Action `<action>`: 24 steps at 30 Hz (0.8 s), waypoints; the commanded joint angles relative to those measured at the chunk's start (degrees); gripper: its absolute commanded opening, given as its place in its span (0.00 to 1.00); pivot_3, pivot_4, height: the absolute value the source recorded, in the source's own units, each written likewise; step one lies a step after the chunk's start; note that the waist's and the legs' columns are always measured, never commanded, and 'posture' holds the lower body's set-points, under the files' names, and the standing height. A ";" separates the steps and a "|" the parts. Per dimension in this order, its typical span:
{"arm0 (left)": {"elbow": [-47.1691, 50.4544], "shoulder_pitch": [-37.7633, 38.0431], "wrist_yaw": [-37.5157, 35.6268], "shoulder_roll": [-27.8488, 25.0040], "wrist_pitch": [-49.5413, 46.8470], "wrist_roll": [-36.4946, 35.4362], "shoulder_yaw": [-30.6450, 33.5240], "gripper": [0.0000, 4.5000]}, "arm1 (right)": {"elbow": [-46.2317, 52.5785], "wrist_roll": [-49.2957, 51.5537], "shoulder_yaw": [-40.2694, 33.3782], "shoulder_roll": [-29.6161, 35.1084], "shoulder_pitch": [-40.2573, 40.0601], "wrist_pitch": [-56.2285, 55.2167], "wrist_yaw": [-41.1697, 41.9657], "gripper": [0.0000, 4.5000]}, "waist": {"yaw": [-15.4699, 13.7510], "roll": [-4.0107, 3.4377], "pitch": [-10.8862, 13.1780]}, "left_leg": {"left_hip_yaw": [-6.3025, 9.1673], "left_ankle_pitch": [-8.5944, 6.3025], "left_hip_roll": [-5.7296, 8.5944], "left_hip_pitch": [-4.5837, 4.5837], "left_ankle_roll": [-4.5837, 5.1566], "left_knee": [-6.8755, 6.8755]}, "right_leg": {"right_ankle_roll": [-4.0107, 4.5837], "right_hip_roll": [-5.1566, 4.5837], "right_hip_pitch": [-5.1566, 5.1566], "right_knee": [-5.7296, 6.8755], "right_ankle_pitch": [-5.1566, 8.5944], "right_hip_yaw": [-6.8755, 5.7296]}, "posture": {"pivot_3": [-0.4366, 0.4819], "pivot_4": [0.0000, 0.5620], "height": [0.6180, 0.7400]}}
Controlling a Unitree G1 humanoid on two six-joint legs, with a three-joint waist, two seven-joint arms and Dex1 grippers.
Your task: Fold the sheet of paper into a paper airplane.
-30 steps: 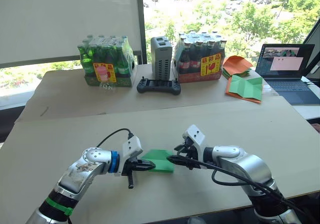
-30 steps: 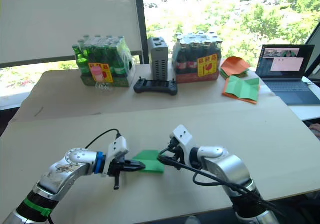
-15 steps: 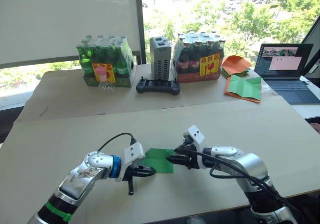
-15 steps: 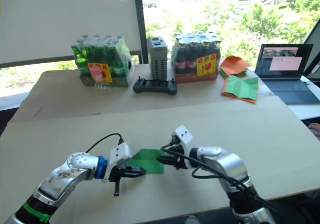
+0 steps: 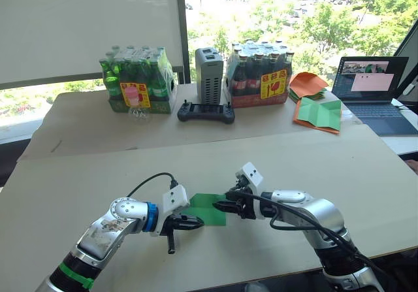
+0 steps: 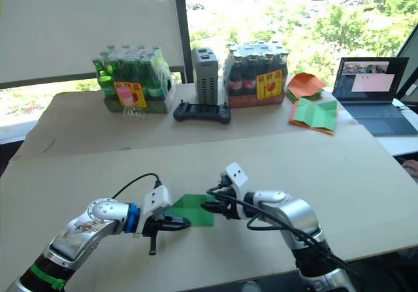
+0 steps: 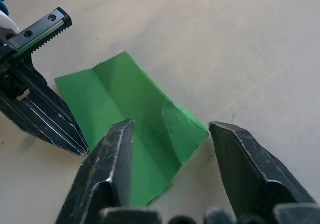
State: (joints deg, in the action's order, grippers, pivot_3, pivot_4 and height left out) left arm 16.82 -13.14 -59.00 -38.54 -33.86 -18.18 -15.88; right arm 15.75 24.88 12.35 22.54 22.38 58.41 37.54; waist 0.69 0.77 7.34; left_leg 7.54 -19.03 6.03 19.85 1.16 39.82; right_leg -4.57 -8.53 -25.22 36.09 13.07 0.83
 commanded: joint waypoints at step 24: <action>1.20 0.01 -0.02 -1.13 -0.79 -1.34 2.32 0.00 | -2.02 -35.29 16.69 10.69 -4.59 -65.69 1.23 0.01 | 0.04 0.00 0.00 | -0.06 0.00 0.02 -0.02 0.00 0.01 | -0.01 0.01 -0.02 0.01 0.00 -0.02 | 0.48 0.27 0.96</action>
State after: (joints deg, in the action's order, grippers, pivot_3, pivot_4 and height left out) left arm 16.79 -13.22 -59.07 -39.11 -34.21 -18.40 -14.90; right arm 13.78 -7.28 28.89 33.25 16.98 -0.95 40.25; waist 0.73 0.77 7.34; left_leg 7.49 -19.03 6.04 19.83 1.15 39.83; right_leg -4.57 -8.51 -25.24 36.10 13.07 0.82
